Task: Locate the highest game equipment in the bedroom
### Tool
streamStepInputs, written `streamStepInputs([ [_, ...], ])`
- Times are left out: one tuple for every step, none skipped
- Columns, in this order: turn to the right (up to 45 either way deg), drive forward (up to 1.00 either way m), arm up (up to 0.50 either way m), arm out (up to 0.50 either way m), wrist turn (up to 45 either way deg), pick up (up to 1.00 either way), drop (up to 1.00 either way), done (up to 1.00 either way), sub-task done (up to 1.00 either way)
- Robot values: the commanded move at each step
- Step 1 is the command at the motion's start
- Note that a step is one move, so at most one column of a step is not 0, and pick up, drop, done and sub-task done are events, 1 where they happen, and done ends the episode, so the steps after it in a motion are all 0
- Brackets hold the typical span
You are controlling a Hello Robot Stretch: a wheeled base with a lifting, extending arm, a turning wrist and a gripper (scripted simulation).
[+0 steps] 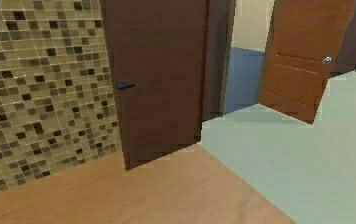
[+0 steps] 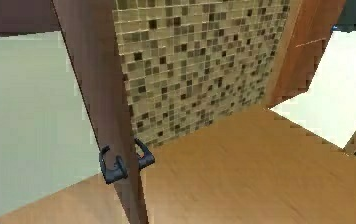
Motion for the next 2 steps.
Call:
streamStepInputs([
  [0.0,0.50,0.00,0.00,0.0,0.00,0.00,0.00,0.00],
  [45.0,0.00,0.00,0.00,0.0,0.00,0.00,0.00,0.00],
])
